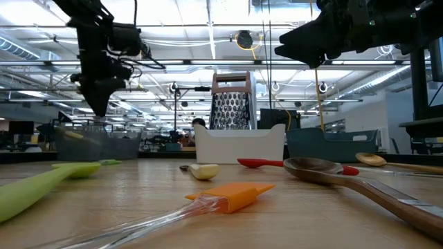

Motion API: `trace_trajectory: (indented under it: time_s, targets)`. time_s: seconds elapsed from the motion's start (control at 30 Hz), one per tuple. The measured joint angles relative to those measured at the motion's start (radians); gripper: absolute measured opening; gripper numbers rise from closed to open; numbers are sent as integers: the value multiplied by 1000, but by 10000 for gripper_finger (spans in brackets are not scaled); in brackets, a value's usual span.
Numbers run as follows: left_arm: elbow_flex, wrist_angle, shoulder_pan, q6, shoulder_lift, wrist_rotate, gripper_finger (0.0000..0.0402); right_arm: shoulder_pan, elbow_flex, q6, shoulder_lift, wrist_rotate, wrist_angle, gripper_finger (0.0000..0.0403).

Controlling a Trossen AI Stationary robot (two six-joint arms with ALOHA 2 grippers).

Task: Pick & Place Kitchen Items
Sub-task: Put the top yellow knife into the black bin

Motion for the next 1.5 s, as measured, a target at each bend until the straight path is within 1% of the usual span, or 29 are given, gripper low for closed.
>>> trace_trajectory:
  time_s: [0.07, 0.23, 0.33, 0.47, 0.67, 1.17, 1.5]
  targets:
    - [0, 0, -15, -15, -24, 3, 120, 0, 0, 11, 0, 0, 0, 224]
    - [0, 0, -49, -49, -72, 50, 120, 0, 0, 23, 0, 0, 0, 224]
    - [0, 0, -76, -95, -90, 53, 120, 0, 0, 23, 0, 0, 0, 224]
    - [0, 0, -116, -150, -97, 54, 120, 0, 0, 23, 0, 0, 0, 224]
    - [0, -1, -176, -252, -97, 112, 120, 0, 0, 22, 0, 0, 0, 224]
    - [0, 0, -333, -572, -97, 113, 120, 0, 0, 22, 0, 0, 0, 224]
    - [0, 2, -436, -724, -96, 112, 120, 0, 0, 22, 0, 0, 0, 224]
